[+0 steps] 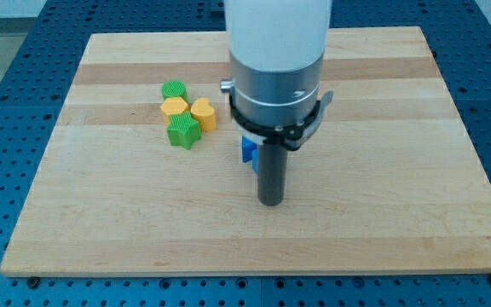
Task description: Move the blue cube along with blue triangle closer red star
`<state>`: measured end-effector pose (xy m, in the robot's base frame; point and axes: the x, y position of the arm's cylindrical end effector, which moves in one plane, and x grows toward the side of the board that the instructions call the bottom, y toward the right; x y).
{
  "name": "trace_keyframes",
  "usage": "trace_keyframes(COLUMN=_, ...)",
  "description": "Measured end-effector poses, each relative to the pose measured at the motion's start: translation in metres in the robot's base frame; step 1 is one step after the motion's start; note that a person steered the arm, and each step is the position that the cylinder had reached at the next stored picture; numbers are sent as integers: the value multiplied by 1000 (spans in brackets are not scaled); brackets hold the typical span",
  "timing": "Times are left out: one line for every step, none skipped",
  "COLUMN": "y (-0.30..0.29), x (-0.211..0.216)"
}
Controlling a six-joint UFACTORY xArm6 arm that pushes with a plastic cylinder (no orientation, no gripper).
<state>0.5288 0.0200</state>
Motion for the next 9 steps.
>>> trace_keyframes(y=0, x=-12)
trace_keyframes(y=-2, x=-23)
trace_keyframes(y=-2, x=-36)
trace_keyframes(y=-3, x=-47)
trace_keyframes(y=-9, x=-51)
trace_keyframes(y=-24, x=-52)
trace_keyframes(y=-38, x=-55)
trace_keyframes(y=-42, x=-62)
trace_keyframes(y=-42, x=-76)
